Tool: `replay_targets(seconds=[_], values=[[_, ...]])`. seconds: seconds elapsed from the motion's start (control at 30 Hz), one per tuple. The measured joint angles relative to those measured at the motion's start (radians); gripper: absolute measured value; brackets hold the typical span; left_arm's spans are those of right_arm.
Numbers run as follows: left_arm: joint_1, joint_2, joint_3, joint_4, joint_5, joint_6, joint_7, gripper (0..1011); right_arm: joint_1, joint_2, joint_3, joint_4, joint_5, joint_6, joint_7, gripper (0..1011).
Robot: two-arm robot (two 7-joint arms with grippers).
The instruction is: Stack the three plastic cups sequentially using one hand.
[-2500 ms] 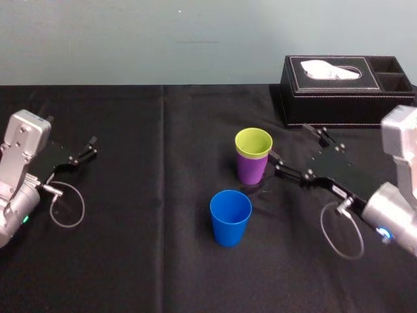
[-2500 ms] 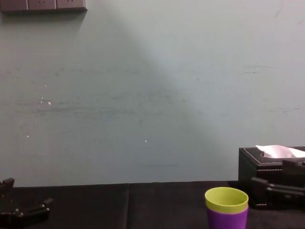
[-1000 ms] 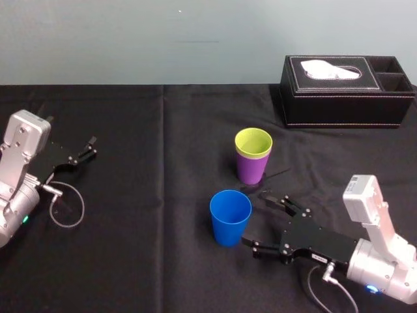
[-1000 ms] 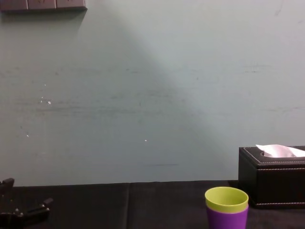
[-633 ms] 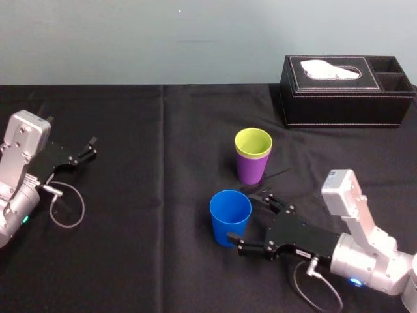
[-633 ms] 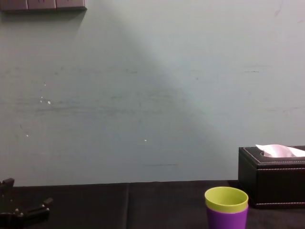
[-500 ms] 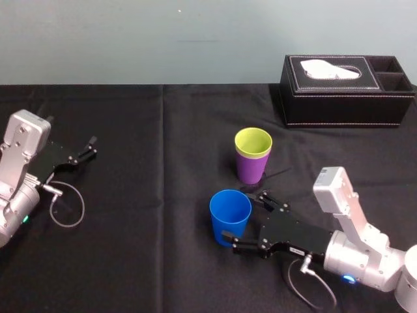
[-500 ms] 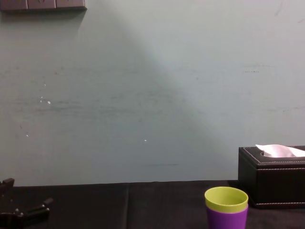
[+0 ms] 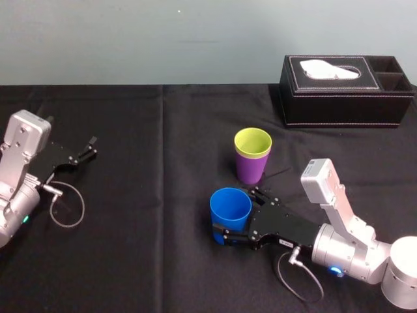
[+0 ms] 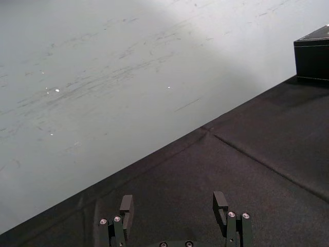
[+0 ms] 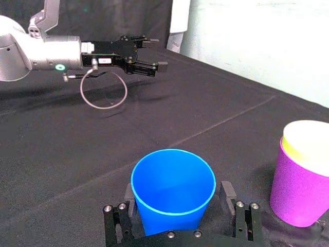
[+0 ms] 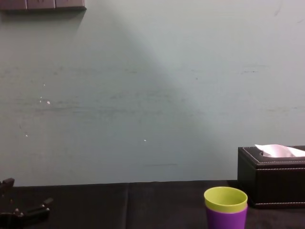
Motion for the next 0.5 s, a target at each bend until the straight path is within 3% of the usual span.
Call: replay_targets(seconds=[0.17,0.5], values=[[0.0,0.0,0.0,0.0,0.0,0.0,0.0,1011,-0.002,0.002,0.001,-0.002,0.001,-0.001,0.0,982],[0.0,0.0,0.0,0.0,0.0,0.0,0.0,1011,-0.005,0.005,0.003,-0.006,0.001,-0.003,0.002,762]])
